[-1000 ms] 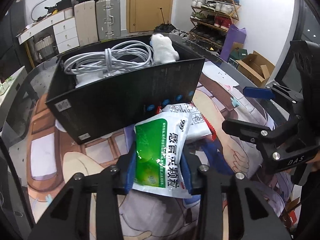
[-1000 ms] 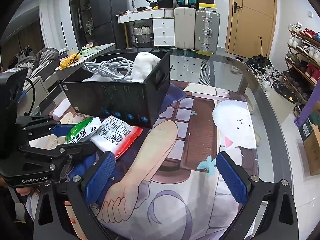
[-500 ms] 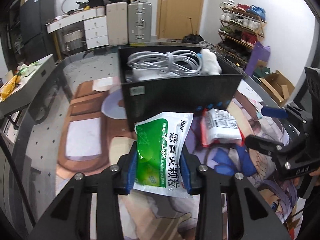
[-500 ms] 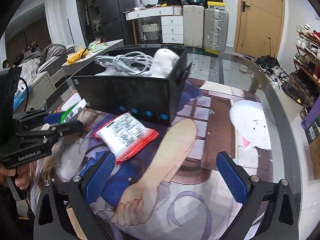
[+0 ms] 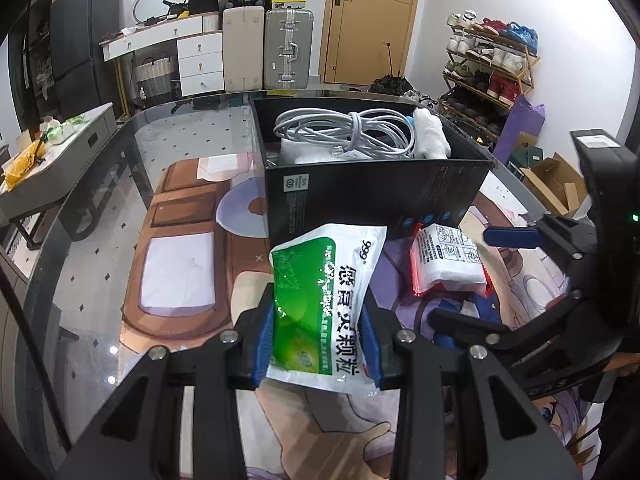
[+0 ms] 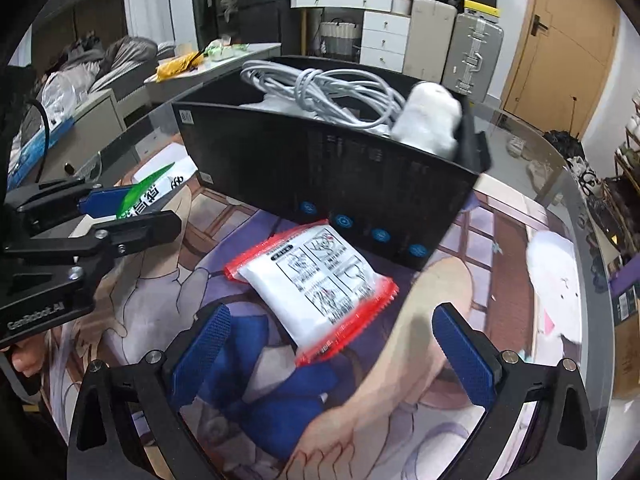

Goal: Organize soft objects
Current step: 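Grasp green medicine packet with left tool while right tool grasps white-and-red packet, then carry both packets above the black box with both tools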

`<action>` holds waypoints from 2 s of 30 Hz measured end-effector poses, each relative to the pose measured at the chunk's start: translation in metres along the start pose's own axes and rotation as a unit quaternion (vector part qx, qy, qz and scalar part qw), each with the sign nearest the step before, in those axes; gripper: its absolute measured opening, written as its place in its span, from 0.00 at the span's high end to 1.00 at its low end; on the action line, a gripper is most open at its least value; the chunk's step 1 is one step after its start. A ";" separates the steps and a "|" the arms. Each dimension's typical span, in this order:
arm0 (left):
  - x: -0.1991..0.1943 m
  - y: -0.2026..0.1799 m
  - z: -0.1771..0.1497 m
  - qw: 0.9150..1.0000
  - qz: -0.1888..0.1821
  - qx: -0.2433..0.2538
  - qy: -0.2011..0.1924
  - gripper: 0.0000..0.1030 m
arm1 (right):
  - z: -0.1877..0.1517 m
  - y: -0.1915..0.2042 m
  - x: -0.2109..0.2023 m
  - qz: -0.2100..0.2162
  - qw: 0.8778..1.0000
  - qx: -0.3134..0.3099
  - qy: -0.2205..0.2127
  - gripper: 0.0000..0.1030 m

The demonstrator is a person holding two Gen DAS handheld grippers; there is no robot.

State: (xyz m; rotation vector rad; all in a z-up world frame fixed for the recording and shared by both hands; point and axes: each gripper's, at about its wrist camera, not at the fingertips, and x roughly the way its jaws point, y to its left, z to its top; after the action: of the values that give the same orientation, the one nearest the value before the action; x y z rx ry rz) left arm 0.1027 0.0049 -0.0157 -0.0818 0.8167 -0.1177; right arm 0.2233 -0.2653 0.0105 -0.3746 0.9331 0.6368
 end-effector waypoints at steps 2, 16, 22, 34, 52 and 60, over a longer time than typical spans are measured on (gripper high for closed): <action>0.000 0.002 0.000 1.000 -0.003 -0.004 0.000 0.65 | 0.005 0.001 0.004 0.000 1.000 -0.004 0.002 0.01; 0.002 0.004 0.000 1.000 -0.003 -0.004 0.001 0.65 | 0.015 0.009 0.007 0.028 1.000 -0.002 -0.008 0.24; 0.003 0.000 0.000 1.000 0.004 0.000 0.001 0.65 | -0.003 0.004 -0.008 0.029 0.999 0.012 -0.018 0.32; 0.000 -0.009 -0.001 1.000 0.025 0.010 -0.001 0.65 | -0.025 0.006 -0.022 0.024 0.999 0.025 -0.020 0.32; -0.011 -0.013 -0.006 1.000 0.026 0.012 -0.009 0.65 | -0.033 -0.012 -0.035 0.031 0.997 0.051 -0.038 0.32; -0.031 -0.020 -0.005 0.999 0.025 0.023 -0.030 0.65 | -0.033 -0.013 -0.059 0.028 0.996 0.048 -0.074 0.32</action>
State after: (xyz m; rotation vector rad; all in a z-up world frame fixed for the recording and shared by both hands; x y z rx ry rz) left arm 0.0761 -0.0107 0.0058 -0.0206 0.7559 -0.0871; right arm 0.1858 -0.3138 0.0417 -0.2124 0.8315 0.6594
